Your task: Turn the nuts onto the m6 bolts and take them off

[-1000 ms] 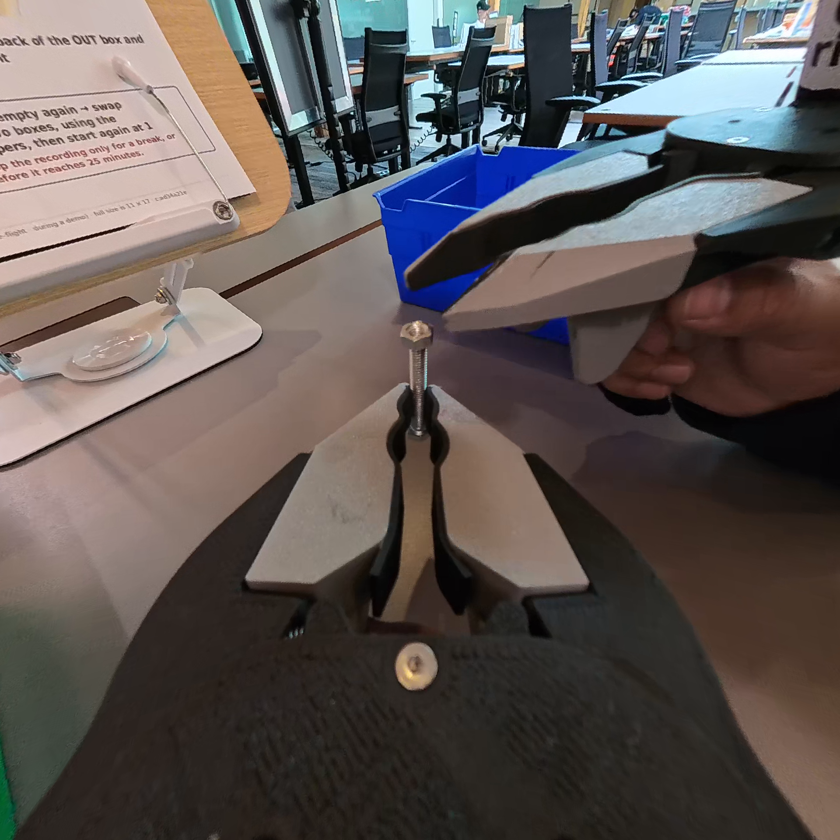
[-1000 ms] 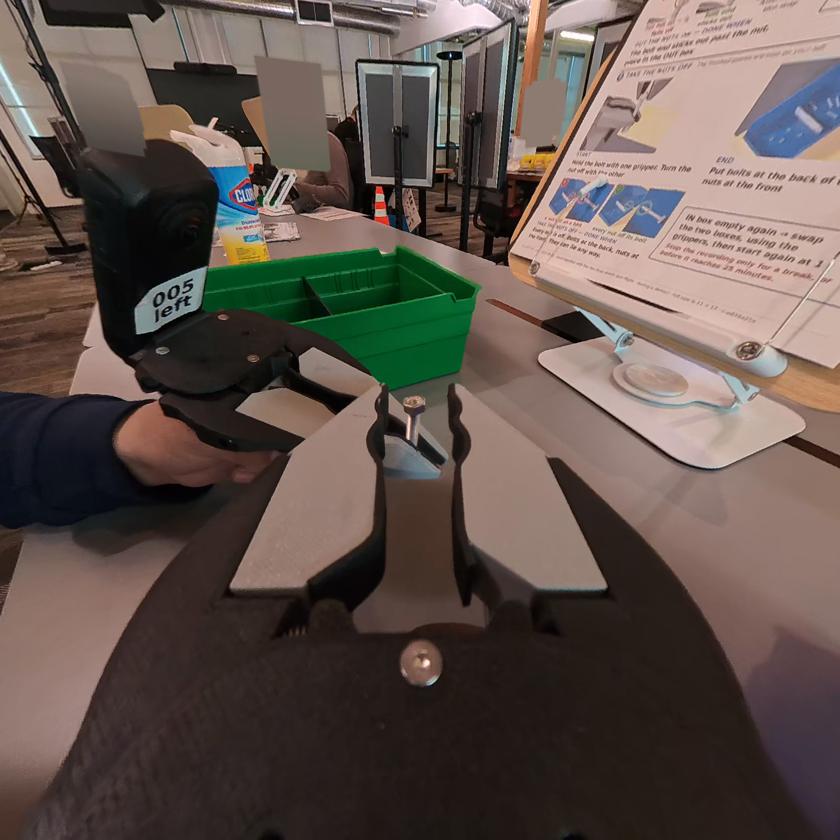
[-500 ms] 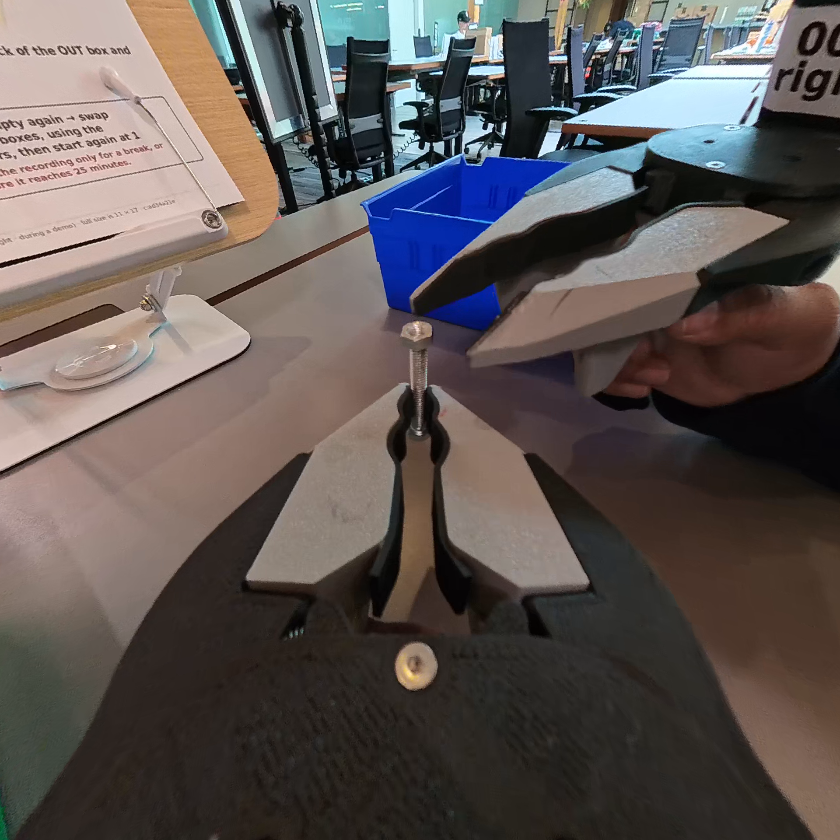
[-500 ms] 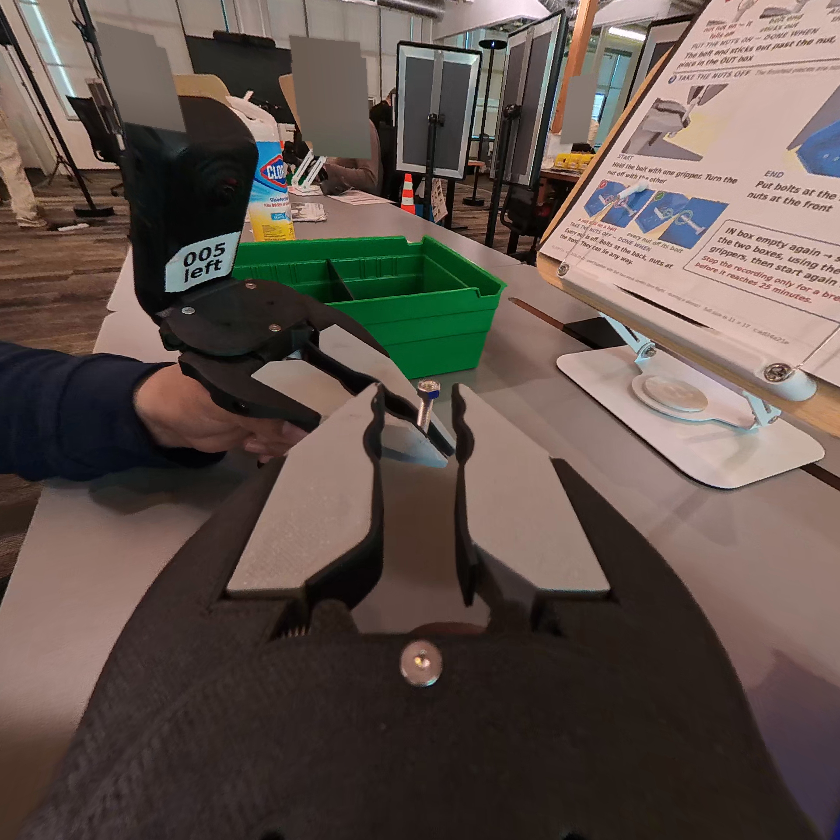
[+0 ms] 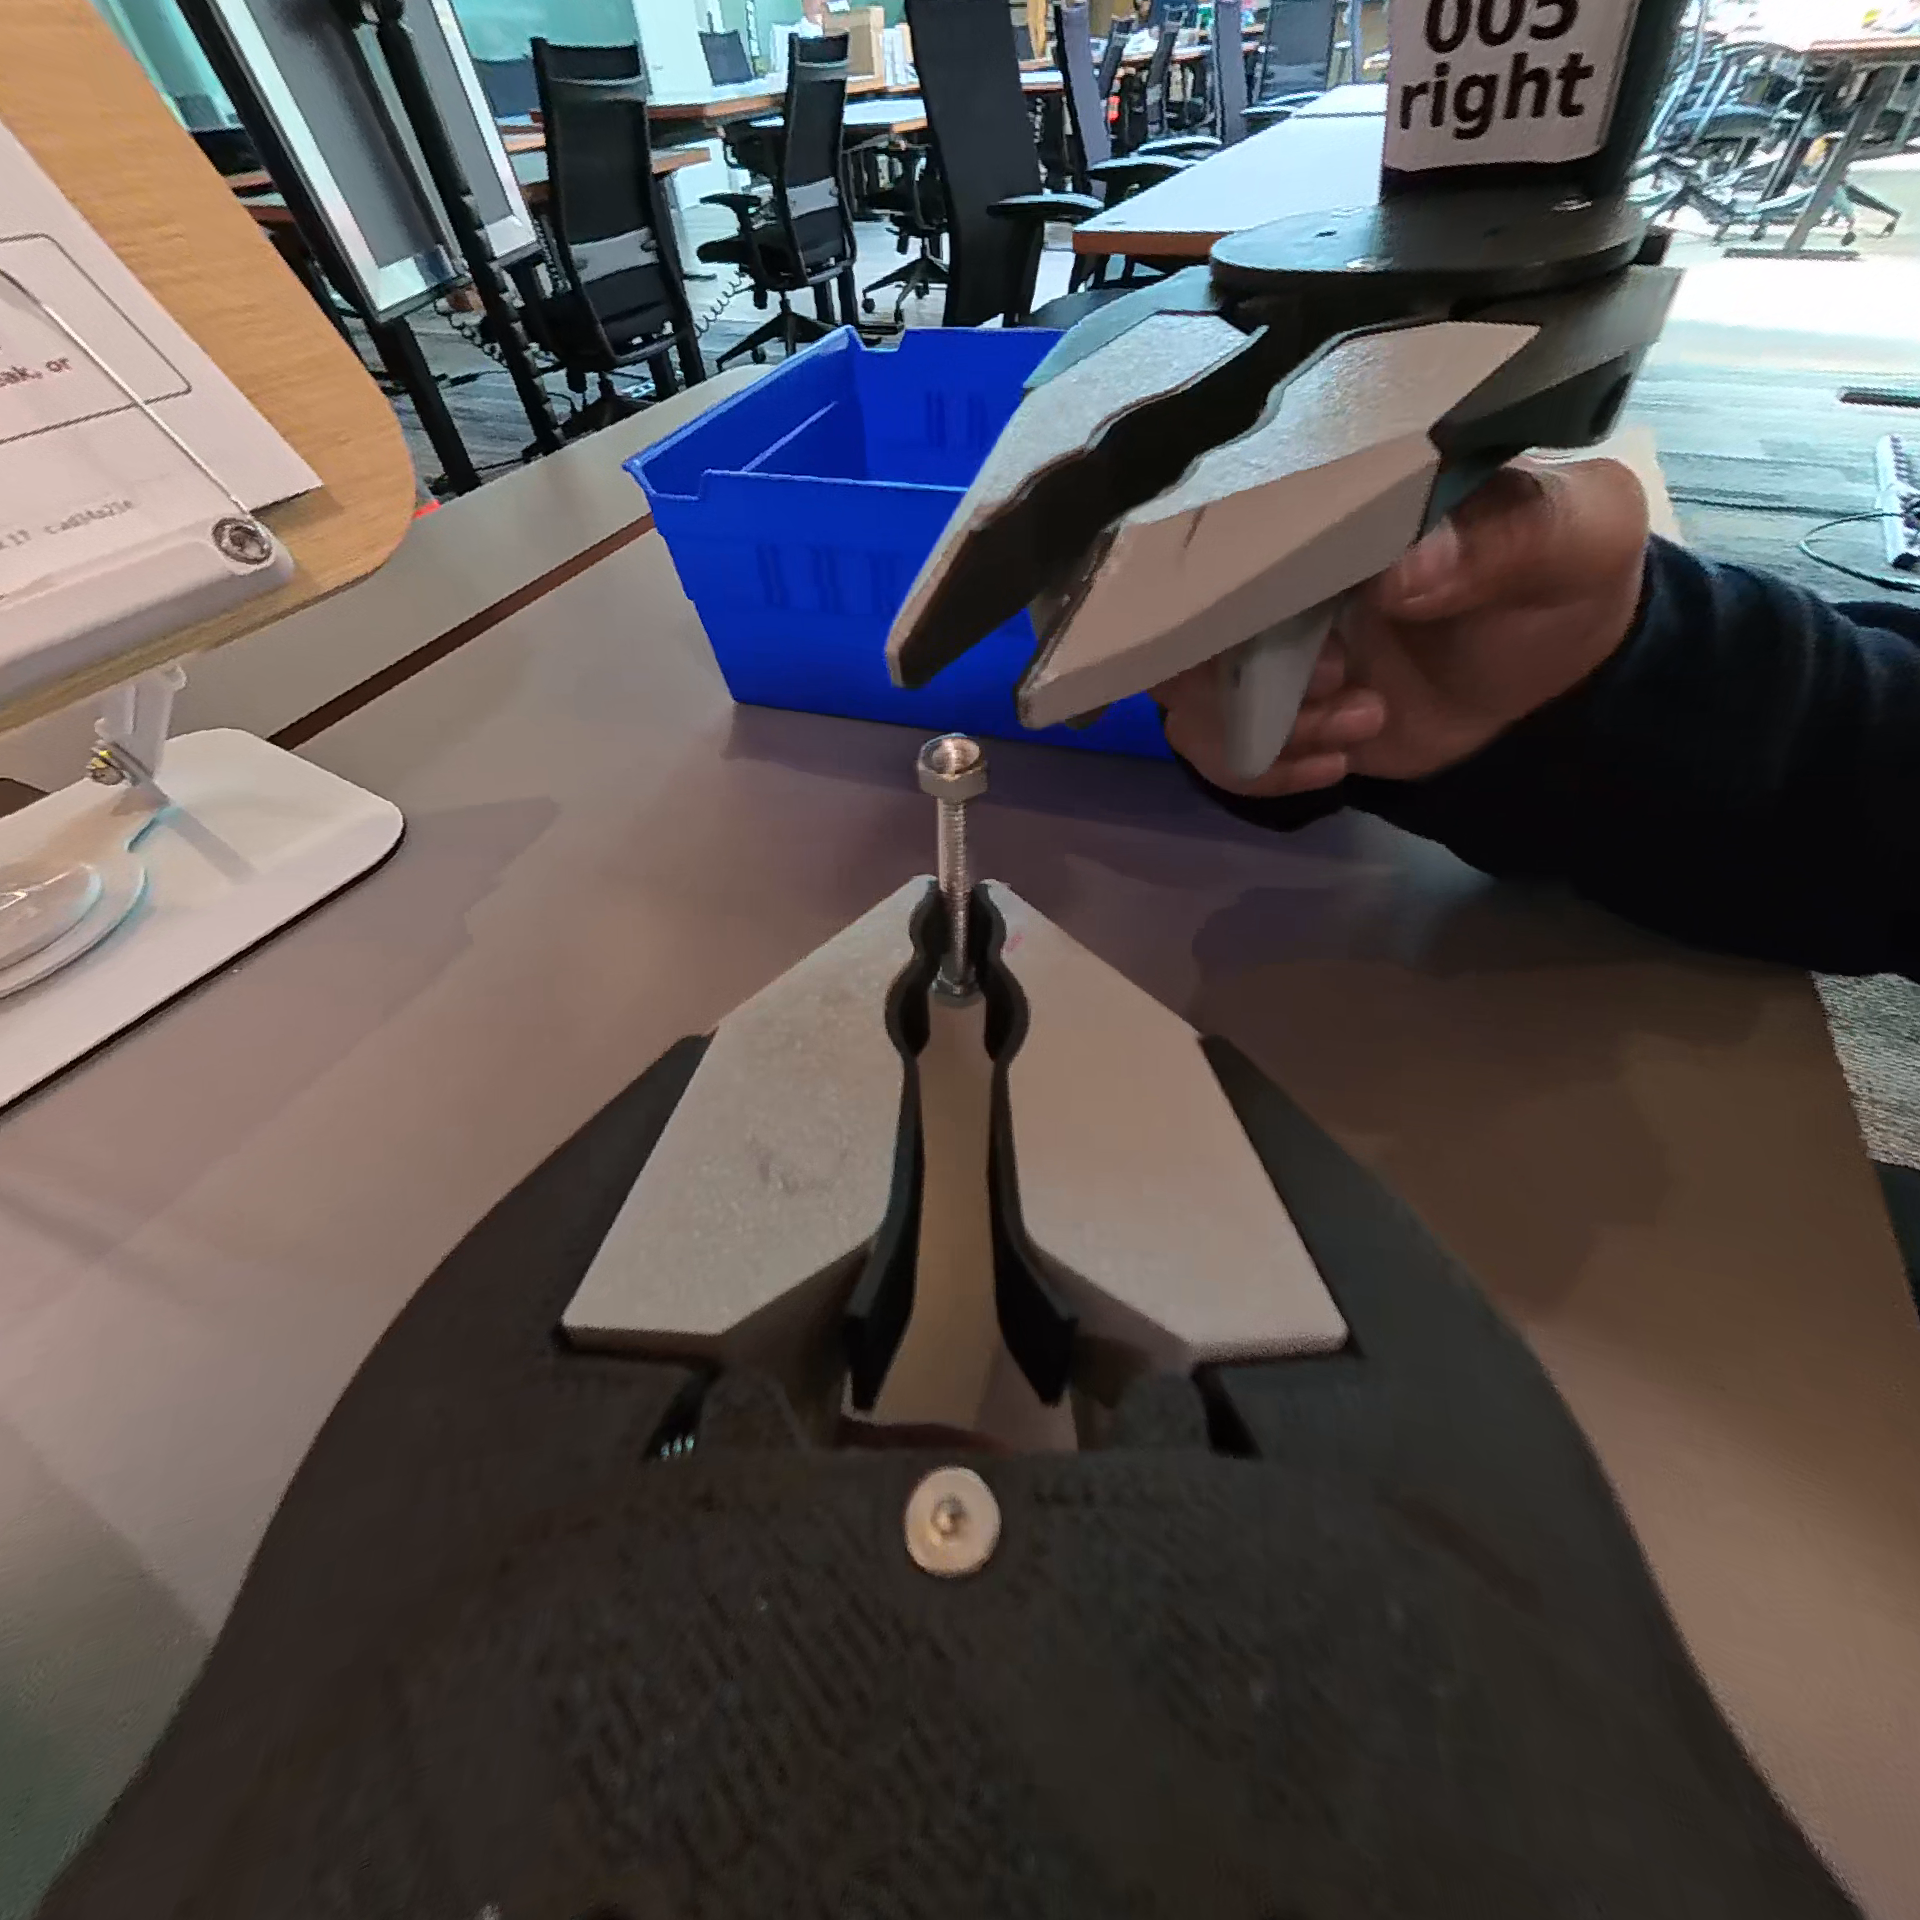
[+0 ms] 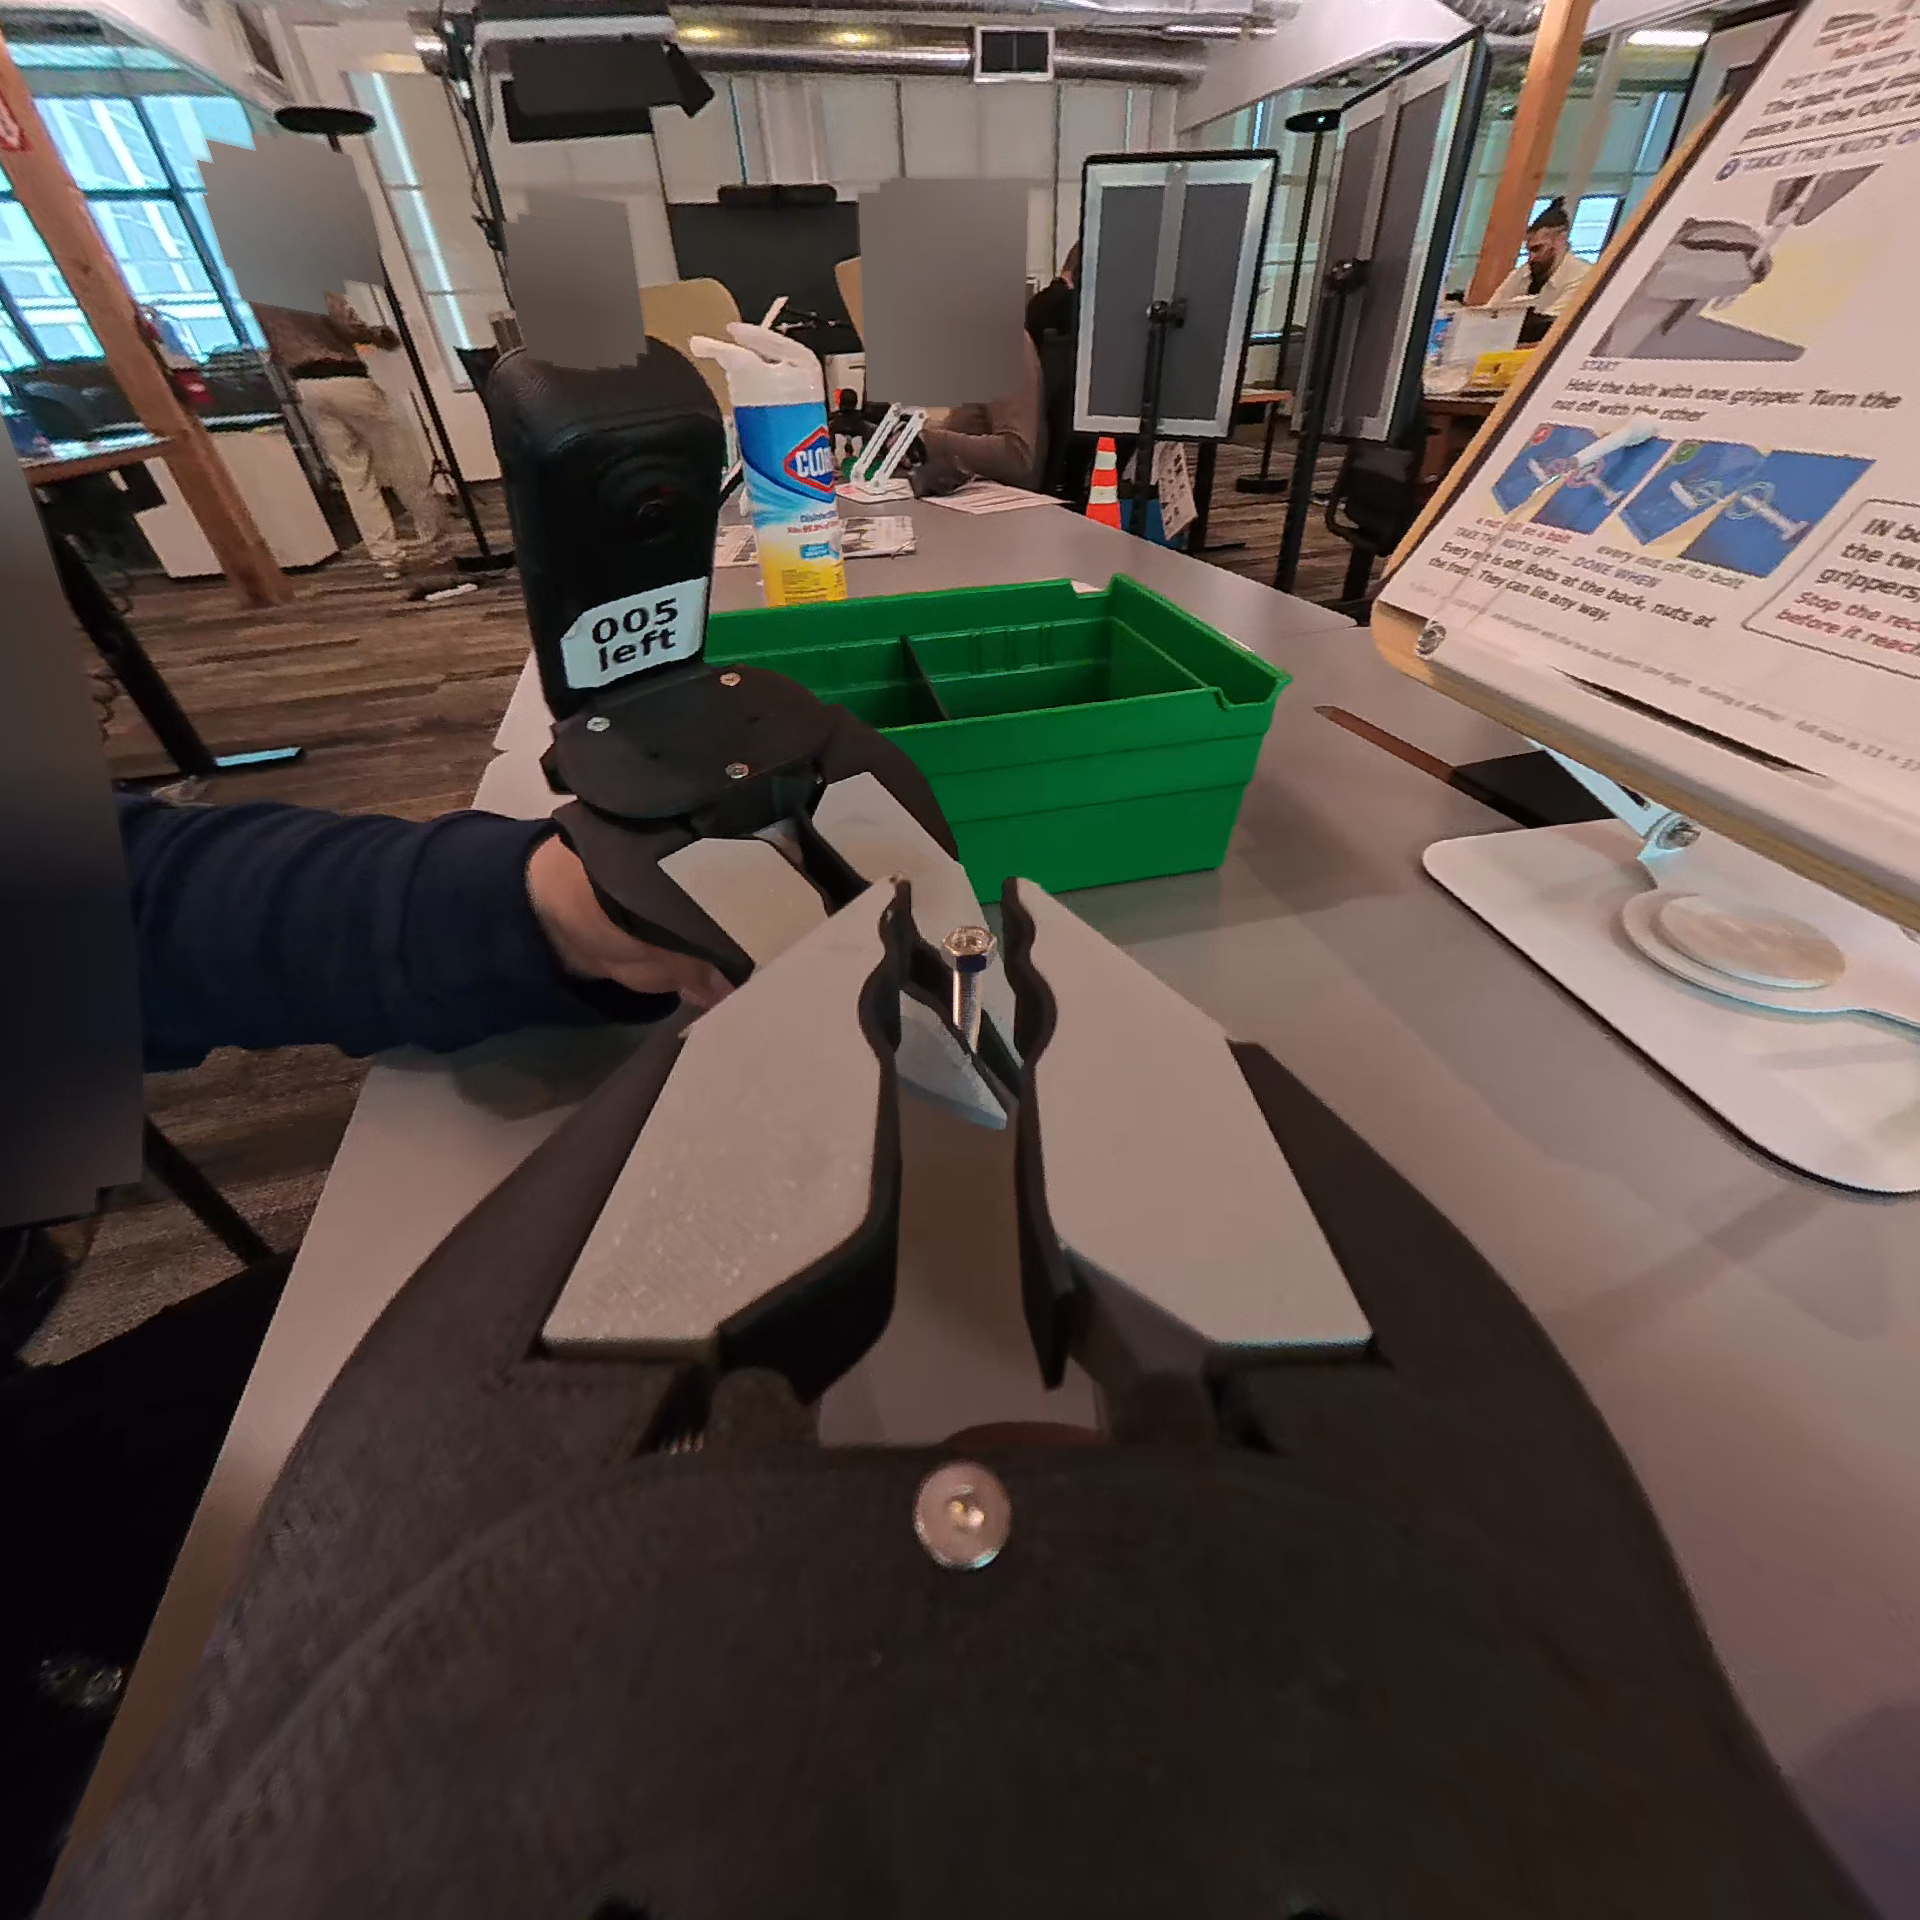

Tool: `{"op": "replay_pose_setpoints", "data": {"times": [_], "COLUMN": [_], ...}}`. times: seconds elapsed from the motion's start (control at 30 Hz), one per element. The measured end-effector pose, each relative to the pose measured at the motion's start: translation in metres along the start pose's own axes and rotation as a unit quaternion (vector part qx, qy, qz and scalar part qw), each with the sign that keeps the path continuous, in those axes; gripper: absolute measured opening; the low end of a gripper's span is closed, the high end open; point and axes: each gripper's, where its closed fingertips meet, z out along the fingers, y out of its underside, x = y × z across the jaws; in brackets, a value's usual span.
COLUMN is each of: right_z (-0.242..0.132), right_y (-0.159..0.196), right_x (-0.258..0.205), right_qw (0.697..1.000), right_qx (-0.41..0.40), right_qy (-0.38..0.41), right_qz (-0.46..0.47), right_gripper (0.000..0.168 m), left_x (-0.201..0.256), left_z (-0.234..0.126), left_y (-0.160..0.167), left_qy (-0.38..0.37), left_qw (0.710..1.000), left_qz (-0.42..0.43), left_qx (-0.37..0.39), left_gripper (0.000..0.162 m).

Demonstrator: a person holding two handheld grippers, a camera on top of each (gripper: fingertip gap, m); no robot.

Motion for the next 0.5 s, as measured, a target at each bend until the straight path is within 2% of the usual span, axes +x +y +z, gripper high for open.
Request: {"op": "replay_pose_setpoints", "data": {"times": [0.5], "right_z": [-0.005], "right_y": [-0.003], "right_x": [-0.021], "right_qw": [0.999], "right_qx": [-0.001], "right_qy": [-0.05], "right_qz": [-0.019], "right_gripper": [0.011], "left_x": [0.022], "left_z": [-0.014], "left_y": [-0.013], "left_qy": [0.068], "left_qw": [0.997], "left_qz": [0.029], "left_qx": [0.021], "left_gripper": [0.002]}}
